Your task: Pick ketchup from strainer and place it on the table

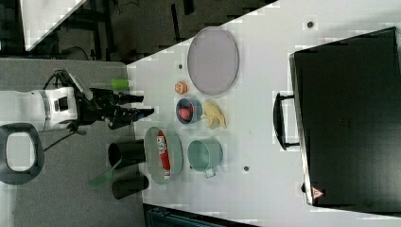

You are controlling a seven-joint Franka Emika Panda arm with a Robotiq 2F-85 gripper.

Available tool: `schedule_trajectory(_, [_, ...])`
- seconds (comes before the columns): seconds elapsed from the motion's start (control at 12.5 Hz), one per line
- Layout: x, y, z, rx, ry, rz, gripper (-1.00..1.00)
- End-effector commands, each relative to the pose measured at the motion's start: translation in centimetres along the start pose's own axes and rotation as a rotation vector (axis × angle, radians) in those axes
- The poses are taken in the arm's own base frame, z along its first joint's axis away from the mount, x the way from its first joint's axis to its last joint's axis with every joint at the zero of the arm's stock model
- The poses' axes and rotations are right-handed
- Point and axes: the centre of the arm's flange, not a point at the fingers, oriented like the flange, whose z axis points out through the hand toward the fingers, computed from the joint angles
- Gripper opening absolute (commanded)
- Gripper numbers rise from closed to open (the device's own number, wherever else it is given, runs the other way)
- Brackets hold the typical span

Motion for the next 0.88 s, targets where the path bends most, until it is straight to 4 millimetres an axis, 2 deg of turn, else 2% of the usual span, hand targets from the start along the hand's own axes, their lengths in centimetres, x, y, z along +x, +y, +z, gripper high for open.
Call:
schedule_trajectory(0.08, [-3.9,6.8,-4.0,0.001,-0.035,0.105,0.58])
schedule_trajectory(0.24, [-5.1,5.2,-3.8,-0.002,-0.037,0.068,0.99])
schedule_trajectory(0.48, [-9.8,-0.3,-2.7,-0.021,-0.038,-0.065,1.0])
schedule_trajectory(0.88, [-20.8,-10.8,0.5,-0.005,-0.006,-0.348,1.0])
